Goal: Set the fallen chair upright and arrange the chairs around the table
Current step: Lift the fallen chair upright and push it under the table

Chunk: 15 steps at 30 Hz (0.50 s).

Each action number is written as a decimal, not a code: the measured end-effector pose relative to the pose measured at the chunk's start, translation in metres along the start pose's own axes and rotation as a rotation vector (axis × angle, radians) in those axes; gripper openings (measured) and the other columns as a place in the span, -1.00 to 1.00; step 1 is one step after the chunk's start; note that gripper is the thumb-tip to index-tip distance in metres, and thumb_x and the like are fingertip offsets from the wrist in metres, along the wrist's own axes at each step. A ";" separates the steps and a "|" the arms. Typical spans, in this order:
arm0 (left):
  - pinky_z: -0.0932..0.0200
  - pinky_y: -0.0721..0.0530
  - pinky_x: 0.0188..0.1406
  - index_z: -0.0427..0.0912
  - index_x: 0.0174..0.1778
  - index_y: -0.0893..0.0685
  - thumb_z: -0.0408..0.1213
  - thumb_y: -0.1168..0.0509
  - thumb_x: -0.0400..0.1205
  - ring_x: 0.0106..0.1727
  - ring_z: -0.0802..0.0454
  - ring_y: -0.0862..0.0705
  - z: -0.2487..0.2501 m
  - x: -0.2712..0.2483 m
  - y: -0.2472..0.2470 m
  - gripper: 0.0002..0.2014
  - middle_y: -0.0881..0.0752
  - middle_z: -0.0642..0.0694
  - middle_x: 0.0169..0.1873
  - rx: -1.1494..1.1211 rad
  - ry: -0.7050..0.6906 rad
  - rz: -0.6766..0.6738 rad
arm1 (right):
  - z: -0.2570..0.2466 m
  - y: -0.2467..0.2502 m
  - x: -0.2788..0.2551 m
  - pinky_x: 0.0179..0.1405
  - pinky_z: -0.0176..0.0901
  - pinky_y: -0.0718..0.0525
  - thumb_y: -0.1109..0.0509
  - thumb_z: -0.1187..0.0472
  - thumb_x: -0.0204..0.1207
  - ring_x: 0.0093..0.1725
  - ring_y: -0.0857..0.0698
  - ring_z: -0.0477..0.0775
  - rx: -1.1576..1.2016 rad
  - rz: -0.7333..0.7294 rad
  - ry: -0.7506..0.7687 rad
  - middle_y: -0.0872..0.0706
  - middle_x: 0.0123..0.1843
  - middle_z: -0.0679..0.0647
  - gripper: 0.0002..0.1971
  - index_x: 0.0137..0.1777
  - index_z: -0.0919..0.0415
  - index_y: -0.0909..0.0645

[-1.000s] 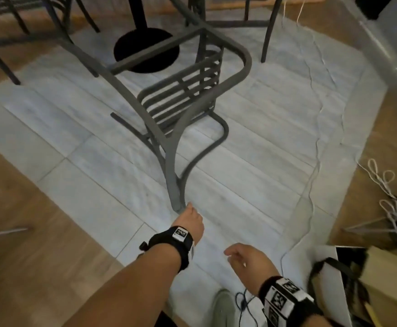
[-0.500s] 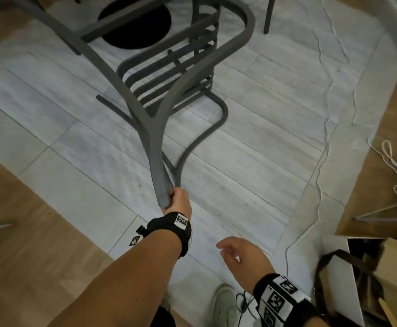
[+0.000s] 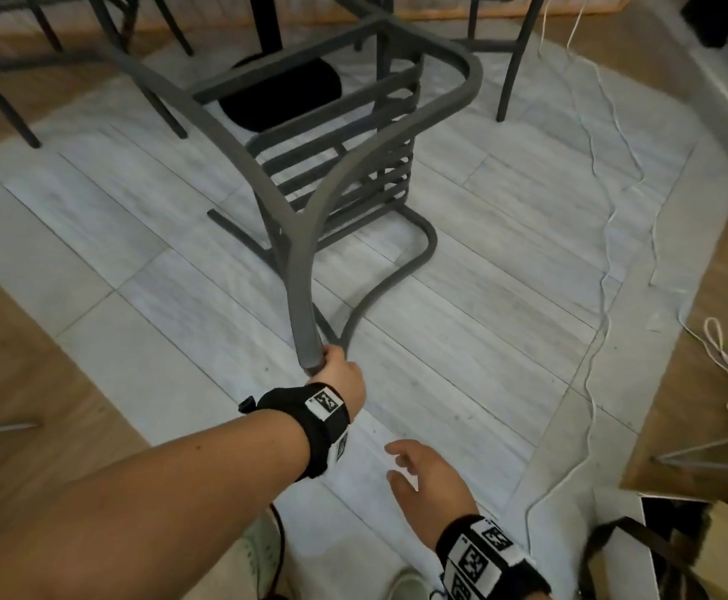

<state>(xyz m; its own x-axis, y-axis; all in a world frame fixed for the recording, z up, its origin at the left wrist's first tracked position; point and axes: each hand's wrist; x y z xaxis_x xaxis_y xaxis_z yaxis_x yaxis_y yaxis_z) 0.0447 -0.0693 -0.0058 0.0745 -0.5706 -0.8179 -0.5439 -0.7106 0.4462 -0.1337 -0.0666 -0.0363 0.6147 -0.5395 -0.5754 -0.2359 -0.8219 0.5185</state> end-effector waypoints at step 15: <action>-0.09 -0.62 0.25 -0.08 0.25 -0.64 -0.33 -0.25 0.64 -0.14 -0.08 -0.58 -0.181 -0.203 0.073 -0.72 -0.61 -0.10 0.21 -0.195 0.020 0.182 | -0.120 0.022 0.033 0.03 0.03 -0.69 -0.33 0.13 0.51 -0.11 -0.66 0.09 0.086 0.202 -0.065 -0.70 -0.05 0.11 -0.84 0.05 -0.01 -0.44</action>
<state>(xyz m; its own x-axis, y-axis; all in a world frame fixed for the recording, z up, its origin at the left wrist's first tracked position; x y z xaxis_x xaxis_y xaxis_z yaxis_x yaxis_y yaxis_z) 0.1415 -0.0797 0.2590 0.0077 -0.7028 -0.7113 -0.3790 -0.6603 0.6483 -0.0284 -0.0808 0.0319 0.4993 -0.7031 -0.5064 -0.4142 -0.7070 0.5732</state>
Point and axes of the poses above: each hand's wrist, its own x-axis towards the middle knuckle, its own y-axis out of the back of the hand, z = x × y
